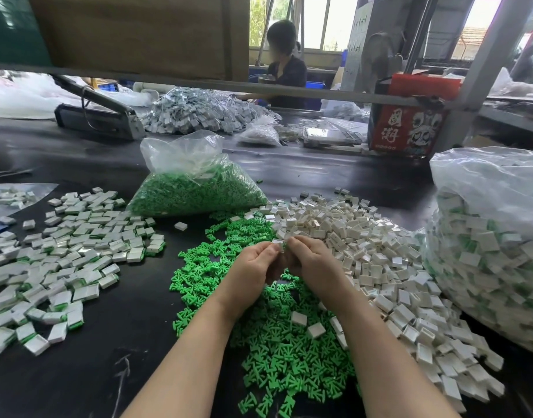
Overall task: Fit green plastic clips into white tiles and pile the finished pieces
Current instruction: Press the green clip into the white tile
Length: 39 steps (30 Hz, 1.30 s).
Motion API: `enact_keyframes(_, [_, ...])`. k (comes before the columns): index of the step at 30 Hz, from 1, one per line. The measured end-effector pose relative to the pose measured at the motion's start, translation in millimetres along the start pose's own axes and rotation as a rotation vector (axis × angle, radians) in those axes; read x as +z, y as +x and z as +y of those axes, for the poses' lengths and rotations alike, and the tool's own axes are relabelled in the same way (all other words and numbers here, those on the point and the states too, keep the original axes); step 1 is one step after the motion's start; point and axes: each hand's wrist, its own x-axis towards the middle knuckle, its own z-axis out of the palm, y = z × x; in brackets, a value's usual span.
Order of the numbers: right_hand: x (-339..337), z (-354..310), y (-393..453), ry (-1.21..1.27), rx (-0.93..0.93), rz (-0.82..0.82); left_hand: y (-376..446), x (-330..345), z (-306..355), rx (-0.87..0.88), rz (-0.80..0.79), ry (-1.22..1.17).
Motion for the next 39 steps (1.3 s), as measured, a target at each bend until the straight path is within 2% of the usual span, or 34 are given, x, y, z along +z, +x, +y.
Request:
enact_keyframes(3, [5.3, -0.8, -0.5, 0.078, -0.004, 0.025, -0.9, 1.4, 2.8, 0.024, 0.001, -0.048])
enact_keyframes(5, [8.7, -1.4, -0.5, 0.045, -0.017, 0.044, -1.5, 1.6, 3.8, 0.041, 0.002, -0.066])
enact_keyframes(14, [12.2, 3.8, -2.5, -0.461, -0.159, 0.140, 0.0, 4.0, -2.8, 0.025, 0.051, -0.083])
enact_keyframes(19, [6.4, 4.4, -3.5, -0.542, -0.181, 0.111, 0.6, -5.3, -2.7, -0.001, 0.017, 0.148])
enact_keyframes(23, [8.0, 3.3, -3.8, -0.411, -0.139, 0.044, -1.2, -18.1, 3.4, -0.017, -0.015, 0.340])
enact_keyframes(27, [9.8, -1.6, -5.1, -0.115, -0.056, -0.026, -3.3, -16.9, 11.6, -0.025, -0.070, 0.141])
enact_keyframes(33, [16.7, -6.5, -4.9, 0.166, 0.004, 0.019, -3.3, -9.0, 9.7, -0.030, 0.010, -0.007])
enact_keyframes(36, [16.6, -7.4, -4.9, 0.190, -0.008, 0.038, -2.4, -4.6, 8.4, -0.028, 0.036, -0.032])
enact_keyframes(39, [16.7, -6.4, -3.0, 0.082, -0.031, 0.071, -2.1, -4.3, 6.4, 0.013, 0.022, -0.017])
